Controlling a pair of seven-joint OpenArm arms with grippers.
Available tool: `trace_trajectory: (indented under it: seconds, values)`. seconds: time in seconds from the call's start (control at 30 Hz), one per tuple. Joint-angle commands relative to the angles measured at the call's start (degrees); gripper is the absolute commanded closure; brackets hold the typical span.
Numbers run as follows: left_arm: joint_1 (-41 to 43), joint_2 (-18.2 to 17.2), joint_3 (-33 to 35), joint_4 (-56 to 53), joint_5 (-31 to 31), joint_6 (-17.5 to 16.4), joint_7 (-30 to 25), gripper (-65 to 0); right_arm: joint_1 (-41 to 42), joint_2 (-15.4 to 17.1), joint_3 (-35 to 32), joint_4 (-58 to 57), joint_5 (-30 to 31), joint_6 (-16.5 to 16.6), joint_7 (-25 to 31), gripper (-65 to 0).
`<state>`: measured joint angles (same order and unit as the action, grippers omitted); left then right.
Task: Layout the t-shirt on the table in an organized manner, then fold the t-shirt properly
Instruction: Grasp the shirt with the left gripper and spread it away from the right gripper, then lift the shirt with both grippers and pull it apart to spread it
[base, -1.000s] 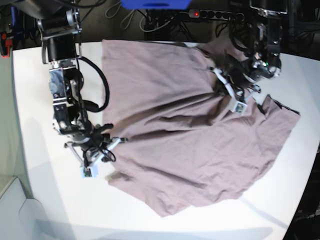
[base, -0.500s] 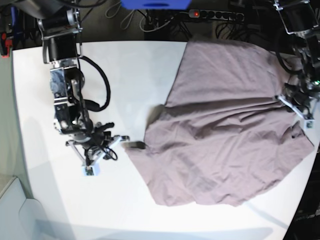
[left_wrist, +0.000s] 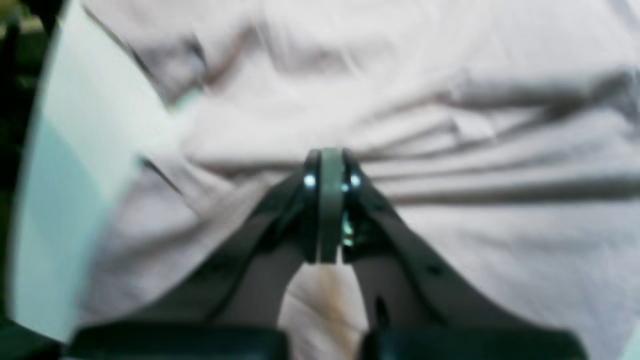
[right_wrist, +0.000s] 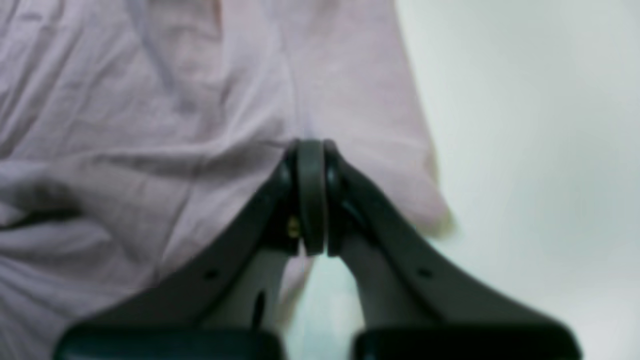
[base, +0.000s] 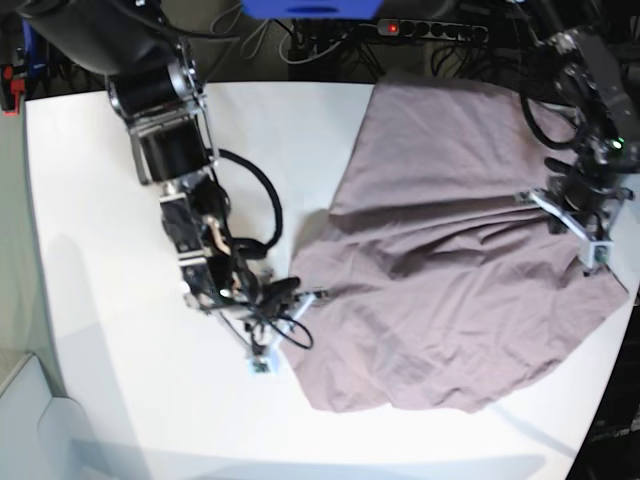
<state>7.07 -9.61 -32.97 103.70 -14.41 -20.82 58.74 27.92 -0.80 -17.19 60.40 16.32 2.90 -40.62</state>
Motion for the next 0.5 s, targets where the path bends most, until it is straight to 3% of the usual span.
trace_trajectory:
  seconds: [0.0, 0.13, 0.3, 0.47]
  values:
    - [0.1, 0.2, 0.8, 1.4, -0.7, 0.0, -0.9, 0.0, 2.8, -0.8, -0.5, -0.8, 0.4, 0.0, 2.6, 0.0]
    - [3.6, 2.3, 4.4, 1.1, -0.4, 0.0, -1.4, 0.0, 4.4, -1.5, -2.5, -7.7, 0.3, 0.0, 7.6, 0.0]
    - [3.9, 3.1, 6.9, -7.1, -0.1, 0.0, -2.2, 0.0, 5.0, -1.2, -3.2, -14.5, 0.3, 0.0, 11.1, 0.0]
    - [3.8, 1.9, 6.8, -14.7, -0.1, 0.0, -8.7, 0.0, 2.6, 2.2, -3.2, -15.3, 0.3, 0.0, 10.9, 0.0]
